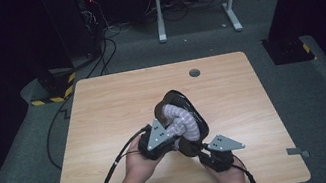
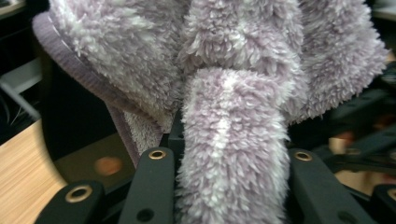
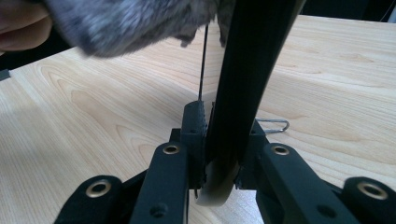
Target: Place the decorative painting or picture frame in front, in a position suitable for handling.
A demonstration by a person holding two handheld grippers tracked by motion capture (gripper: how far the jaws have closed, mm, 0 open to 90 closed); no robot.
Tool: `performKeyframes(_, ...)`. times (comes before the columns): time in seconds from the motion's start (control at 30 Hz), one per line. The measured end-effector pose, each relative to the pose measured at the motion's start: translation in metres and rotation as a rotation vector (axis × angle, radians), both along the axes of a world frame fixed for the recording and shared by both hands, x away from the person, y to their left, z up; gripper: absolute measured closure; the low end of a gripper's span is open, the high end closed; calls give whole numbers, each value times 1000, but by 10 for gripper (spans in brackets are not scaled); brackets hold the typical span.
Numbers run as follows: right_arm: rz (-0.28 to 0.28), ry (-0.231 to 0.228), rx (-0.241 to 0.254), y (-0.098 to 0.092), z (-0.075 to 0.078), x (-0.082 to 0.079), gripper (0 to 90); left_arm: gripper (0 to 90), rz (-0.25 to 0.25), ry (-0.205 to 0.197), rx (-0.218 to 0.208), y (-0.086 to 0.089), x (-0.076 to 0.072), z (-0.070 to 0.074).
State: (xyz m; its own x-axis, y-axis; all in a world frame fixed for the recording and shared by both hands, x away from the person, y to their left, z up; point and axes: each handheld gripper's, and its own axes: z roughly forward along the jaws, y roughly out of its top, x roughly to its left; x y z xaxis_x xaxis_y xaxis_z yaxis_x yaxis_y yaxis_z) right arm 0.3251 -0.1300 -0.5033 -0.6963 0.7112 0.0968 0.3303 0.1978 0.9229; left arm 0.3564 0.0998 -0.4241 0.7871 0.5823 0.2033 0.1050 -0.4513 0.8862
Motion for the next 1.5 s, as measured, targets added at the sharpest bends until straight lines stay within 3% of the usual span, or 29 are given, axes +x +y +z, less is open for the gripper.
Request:
performKeyframes(0.1,0,-2,-2,0,0,0,779,670,60,34,-24,18,19,-2)
performKeyframes(0.13,0,-2,-2,0,0,0,779,670,60,34,-24,18,19,-2)
performKeyframes(0.37,-1,-4,-4,0,0,0,778,670,183,57,-2,47,50,-7)
performKeyframes(0.6,-4,-4,-1,1,0,-1,777,670,242,106,6,62,62,-19)
performKeyframes(0.63,-12,-16,-15,2,-1,-2,732,670,246,112,10,64,61,-22)
performKeyframes(0.7,-31,7,-48,3,-4,-2,659,670,245,113,9,64,61,-23)
performKeyframes(0.93,-7,43,-41,-1,-9,-6,708,670,236,119,6,64,59,-26)
performKeyframes(1.13,11,38,-39,-1,-10,-5,771,670,212,126,20,59,55,-30)
performKeyframes(1.27,14,60,-37,-2,-8,-1,778,670,168,118,21,49,41,-30)
performKeyframes(1.37,16,63,-37,-3,-8,0,777,671,94,78,75,29,22,-29)
performKeyframes(1.5,14,63,-36,-3,-9,0,777,671,43,65,104,15,8,-28)
